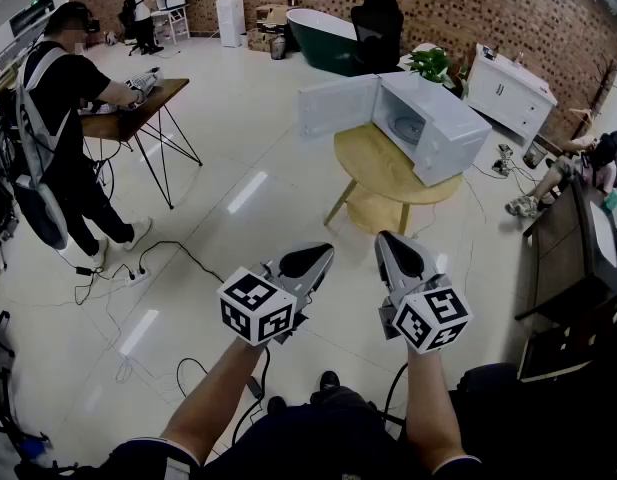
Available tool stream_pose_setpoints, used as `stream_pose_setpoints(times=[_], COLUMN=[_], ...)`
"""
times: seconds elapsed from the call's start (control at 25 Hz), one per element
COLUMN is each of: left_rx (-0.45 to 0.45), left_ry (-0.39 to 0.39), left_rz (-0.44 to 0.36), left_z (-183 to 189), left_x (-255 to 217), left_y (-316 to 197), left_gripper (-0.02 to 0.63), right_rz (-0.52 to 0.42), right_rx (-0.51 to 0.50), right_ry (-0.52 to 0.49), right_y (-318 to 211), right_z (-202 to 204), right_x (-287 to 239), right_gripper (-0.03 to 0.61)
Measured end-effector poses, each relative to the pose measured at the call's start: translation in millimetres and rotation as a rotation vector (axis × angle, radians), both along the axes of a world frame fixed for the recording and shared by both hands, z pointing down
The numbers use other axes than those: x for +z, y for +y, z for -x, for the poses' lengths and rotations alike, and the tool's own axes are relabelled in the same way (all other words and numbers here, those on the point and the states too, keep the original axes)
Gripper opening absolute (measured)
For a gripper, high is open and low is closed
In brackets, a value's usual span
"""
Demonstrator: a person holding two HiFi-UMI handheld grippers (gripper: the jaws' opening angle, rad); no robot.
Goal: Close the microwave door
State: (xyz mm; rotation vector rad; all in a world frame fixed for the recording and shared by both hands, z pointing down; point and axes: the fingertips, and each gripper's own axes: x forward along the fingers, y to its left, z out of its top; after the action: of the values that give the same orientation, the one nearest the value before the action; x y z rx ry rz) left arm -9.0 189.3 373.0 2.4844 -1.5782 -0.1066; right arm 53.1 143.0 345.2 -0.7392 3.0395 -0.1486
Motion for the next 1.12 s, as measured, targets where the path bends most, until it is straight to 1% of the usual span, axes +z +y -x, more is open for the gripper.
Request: stream_pose_setpoints(times=[0.28, 0.56, 0.8, 1.12], left_rx=[-0.021, -0.072, -0.091, -0.087], left_ry=[-0.005, -0.008, -0.002, 0.004], left_rz=[-0.002, -0.003, -0.002, 0.003], left_z=[-17, -29, -27, -11], left_x=[2, 6, 3, 3], left_y=[-38, -77, -104, -150], left_gripper=[0.012, 0.012, 0.012, 0.012], right_rz=[0.003, 0.004, 0.007, 0.036], right_rx=[-0.020, -0.052, -0.041, -0.013], right_ry=[0.004, 0.008, 0.003, 0.011], right_y=[-38, -76, -105, -149], right_z=[-16, -31, -38, -31], right_x=[5, 8, 4, 14], right_gripper=[0.001, 0.000, 0.000, 0.000])
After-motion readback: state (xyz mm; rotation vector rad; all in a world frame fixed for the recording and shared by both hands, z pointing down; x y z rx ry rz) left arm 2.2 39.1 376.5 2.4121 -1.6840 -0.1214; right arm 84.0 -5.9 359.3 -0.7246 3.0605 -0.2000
